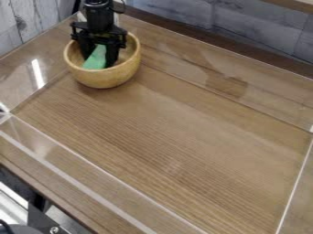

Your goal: Move green object from inside the wooden bowl to the table next to it

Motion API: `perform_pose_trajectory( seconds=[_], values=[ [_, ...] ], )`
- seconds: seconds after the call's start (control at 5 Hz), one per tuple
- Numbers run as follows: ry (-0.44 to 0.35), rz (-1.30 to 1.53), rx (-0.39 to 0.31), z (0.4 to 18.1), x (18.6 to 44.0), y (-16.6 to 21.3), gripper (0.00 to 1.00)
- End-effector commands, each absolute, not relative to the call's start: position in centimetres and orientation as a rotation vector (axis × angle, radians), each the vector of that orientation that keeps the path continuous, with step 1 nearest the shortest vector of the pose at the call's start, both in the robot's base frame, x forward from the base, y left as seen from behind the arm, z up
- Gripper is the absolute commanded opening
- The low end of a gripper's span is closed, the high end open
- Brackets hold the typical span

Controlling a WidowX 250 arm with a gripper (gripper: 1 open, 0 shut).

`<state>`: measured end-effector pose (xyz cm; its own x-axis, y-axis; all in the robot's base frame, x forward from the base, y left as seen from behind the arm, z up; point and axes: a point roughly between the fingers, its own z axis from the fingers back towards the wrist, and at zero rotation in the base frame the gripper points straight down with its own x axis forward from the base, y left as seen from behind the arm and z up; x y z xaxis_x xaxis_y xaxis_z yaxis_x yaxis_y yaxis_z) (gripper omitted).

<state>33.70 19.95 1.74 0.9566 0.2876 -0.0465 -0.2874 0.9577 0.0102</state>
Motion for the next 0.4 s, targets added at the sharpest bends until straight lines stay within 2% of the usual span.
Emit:
perform_pose_trajectory(
  seconds=[0.0,0.2],
  values=[
    [0.088,0.313,-0.011,1.0,31.0,21.2,0.0],
    [0.096,0.319,-0.015,1.1,29.7,21.1,0.0]
  ],
)
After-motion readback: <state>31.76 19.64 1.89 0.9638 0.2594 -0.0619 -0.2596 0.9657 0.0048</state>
